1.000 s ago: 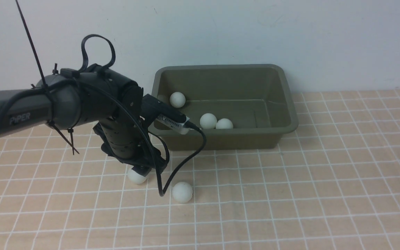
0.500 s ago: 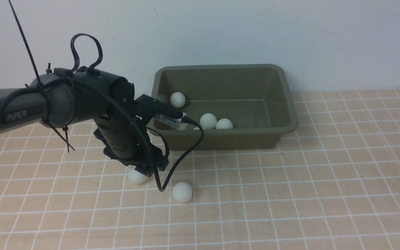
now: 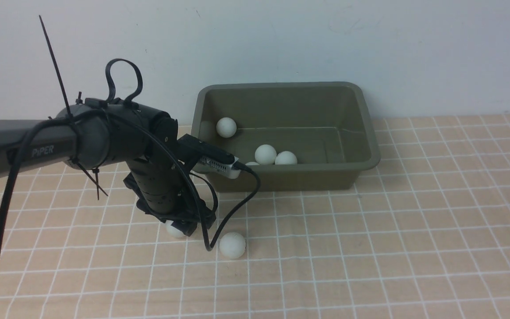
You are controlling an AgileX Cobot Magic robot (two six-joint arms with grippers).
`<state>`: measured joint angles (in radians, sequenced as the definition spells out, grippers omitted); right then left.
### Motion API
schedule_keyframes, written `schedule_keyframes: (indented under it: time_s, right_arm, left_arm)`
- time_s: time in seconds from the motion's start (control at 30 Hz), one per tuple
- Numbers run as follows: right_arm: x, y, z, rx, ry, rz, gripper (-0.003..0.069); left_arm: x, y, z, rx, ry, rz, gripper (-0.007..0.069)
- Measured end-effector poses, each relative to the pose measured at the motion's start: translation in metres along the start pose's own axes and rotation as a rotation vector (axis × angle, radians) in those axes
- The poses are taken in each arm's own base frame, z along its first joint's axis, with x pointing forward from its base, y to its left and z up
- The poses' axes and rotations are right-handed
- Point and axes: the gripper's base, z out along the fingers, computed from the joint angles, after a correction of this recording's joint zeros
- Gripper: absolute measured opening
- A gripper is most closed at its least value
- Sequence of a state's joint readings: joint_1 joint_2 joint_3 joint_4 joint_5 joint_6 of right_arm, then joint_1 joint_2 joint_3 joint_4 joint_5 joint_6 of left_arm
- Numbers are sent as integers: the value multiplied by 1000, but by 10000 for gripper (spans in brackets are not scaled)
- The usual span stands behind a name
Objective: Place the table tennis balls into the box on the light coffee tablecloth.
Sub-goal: 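Reach for and grasp a ping pong ball on the table beside the basket, then drop the ball into the bin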
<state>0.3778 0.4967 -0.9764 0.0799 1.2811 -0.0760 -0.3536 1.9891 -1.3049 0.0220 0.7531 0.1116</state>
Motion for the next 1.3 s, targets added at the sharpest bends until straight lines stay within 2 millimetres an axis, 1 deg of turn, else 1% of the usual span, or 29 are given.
schedule_keyframes:
  time_s: [0.1,0.2,0.27,0.37,0.4,0.43,0.5,0.53,0.57,0.63,0.67,0.7,0.8,0.9,0.97,1.07,1.2,1.23,1.3]
  right_arm:
    - [0,0,0,-1,0,0,-17]
    - [0,0,0,-1,0,0,-17]
    - [0,0,0,-1,0,0,-17]
    - [0,0,0,-1,0,0,-17]
    - [0,0,0,-1,0,0,-17]
    - [0,0,0,-1,0,0,-17]
    - [0,0,0,-1,0,0,-17]
    - [0,0,0,-1,0,0,-17]
    - [0,0,0,-1,0,0,-17]
    - [0,0,0,-1,0,0,-17]
    - [0,0,0,-1,0,0,-17]
    - [0,0,0,-1,0,0,-17]
    - [0,0,0,-1,0,0,-17]
    - [0,0,0,-1,0,0,-17]
    - [0,0,0,-1,0,0,-17]
    - [0,0,0,-1,0,0,-17]
    - [0,0,0,-1,0,0,-17]
    - [0,0,0,-1,0,0,-17]
    - [0,0,0,-1,0,0,-17]
  left_arm:
    - [4,0,-1,-2,47,8,319]
    - [11,2,-9,-16,116,25,319]
    - [12,4,-24,-32,174,46,319]
    - [3,7,-53,-47,170,51,319]
    - [-2,8,-61,-51,152,49,319]
    - [-10,8,-75,-48,115,41,319]
    - [-26,8,-96,-34,20,24,319]
    - [-26,8,-96,-30,18,22,319]
    - [-41,6,-111,-2,-92,5,319]
    - [-55,4,-122,26,-224,3,319]
    - [-57,4,-124,29,-241,3,319]
    - [-67,1,-128,50,-345,10,319]
    - [-83,0,-122,67,-474,18,319]
    - [-93,0,-98,74,-505,8,319]
    - [-97,0,-79,75,-495,11,319]
    - [-101,-1,-55,71,-479,30,319]
    - [-103,-5,-42,74,-472,38,322]
    - [-103,-5,-41,74,-473,39,325]
    - [-104,-5,-37,73,-475,38,348]
